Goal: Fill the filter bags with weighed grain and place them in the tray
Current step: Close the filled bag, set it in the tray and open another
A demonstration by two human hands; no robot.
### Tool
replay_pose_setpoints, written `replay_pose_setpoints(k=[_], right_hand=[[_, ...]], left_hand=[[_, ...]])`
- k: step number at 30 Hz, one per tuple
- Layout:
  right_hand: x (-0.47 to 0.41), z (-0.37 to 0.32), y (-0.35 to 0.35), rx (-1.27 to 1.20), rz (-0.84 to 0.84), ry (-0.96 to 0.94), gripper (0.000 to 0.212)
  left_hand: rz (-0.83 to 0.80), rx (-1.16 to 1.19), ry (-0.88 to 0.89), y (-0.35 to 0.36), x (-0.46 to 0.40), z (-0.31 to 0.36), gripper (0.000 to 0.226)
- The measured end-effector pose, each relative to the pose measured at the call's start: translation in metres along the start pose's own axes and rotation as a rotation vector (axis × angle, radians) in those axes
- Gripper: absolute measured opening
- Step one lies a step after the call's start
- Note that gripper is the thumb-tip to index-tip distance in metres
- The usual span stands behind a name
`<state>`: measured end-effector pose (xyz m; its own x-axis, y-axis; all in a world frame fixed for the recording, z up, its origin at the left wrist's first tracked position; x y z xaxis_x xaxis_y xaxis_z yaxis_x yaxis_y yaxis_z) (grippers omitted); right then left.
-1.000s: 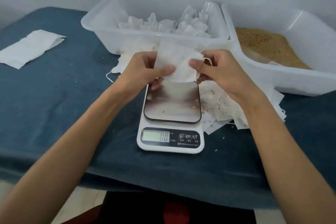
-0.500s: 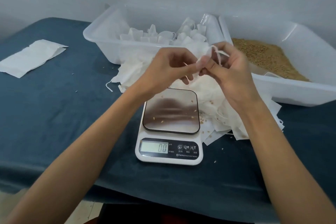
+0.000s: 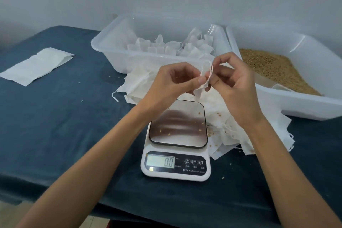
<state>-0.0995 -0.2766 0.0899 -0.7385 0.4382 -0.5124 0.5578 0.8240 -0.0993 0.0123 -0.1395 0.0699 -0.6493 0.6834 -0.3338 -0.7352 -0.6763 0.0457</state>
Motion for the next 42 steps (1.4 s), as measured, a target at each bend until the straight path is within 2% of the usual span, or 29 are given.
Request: replay_pose_setpoints(k=[4, 7, 9, 13, 17, 18, 20, 22, 25, 28, 31, 35, 39, 42], right_hand=[[0.001, 0.003, 0.003, 0.091, 0.015, -0.023, 0.007], [0.002, 0.008, 0.004, 0.324, 0.059, -0.110, 0.022], [0.004, 0.009, 0.006, 0.394, 0.051, -0.109, 0.021], [0.003, 0.007, 0.009, 0.254, 0.014, 0.033, 0.017], [-0.003, 0.003, 0.000, 0.013, 0.138, 0.167, 0.007], [-0.004, 0.003, -0.003, -0.059, 0.145, 0.209, 0.007], [-0.005, 0.003, -0.004, -0.150, 0.136, 0.254, 0.012], [-0.004, 0.005, -0.004, -0.023, 0.161, 0.204, 0.020], [0.000, 0.009, -0.002, 0.335, 0.206, 0.025, 0.036], [0.003, 0.006, -0.001, 0.530, 0.306, -0.173, 0.027], [0.003, 0.006, -0.001, 0.522, 0.354, -0.287, 0.025], [0.002, 0.007, -0.002, 0.385, 0.319, -0.155, 0.028], [0.003, 0.008, -0.005, 0.430, 0.351, -0.121, 0.019], [0.003, 0.007, -0.007, 0.415, 0.369, -0.132, 0.010]], left_hand=[[0.080, 0.096, -0.035, -0.004, -0.003, -0.001, 0.008], [0.168, 0.141, -0.029, -0.005, -0.005, -0.002, 0.010], [0.165, 0.103, 0.000, -0.003, -0.004, -0.002, 0.007], [0.084, 0.060, 0.028, 0.000, 0.000, -0.002, 0.017], [0.257, -0.036, 0.053, -0.007, -0.002, 0.001, 0.014], [0.292, -0.074, 0.029, -0.008, -0.004, 0.000, 0.021], [0.257, -0.027, -0.092, -0.010, -0.006, 0.000, 0.036], [0.179, 0.108, -0.170, -0.010, -0.005, -0.001, 0.036], [0.191, 0.037, -0.090, -0.007, -0.003, -0.003, 0.024], [0.213, 0.001, -0.065, -0.006, -0.003, -0.003, 0.023], [0.215, 0.008, -0.044, -0.006, -0.004, 0.000, 0.034], [0.286, 0.060, 0.028, -0.006, -0.002, -0.001, 0.050], [0.295, 0.039, 0.059, -0.007, -0.003, -0.001, 0.023], [0.314, -0.058, 0.080, -0.007, -0.004, -0.004, 0.023]])
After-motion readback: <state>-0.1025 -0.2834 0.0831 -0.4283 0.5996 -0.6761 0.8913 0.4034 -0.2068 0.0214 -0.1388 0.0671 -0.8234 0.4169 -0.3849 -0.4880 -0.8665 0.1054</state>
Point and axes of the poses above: each hand's wrist, its own x-axis away from the middle knuckle, its own y-axis out of the palm, z = x × y, the point moved 1 cm from there along -x, towards the middle knuckle, and after that the axes turned 6 degrees about z, right-handed, at the moved point
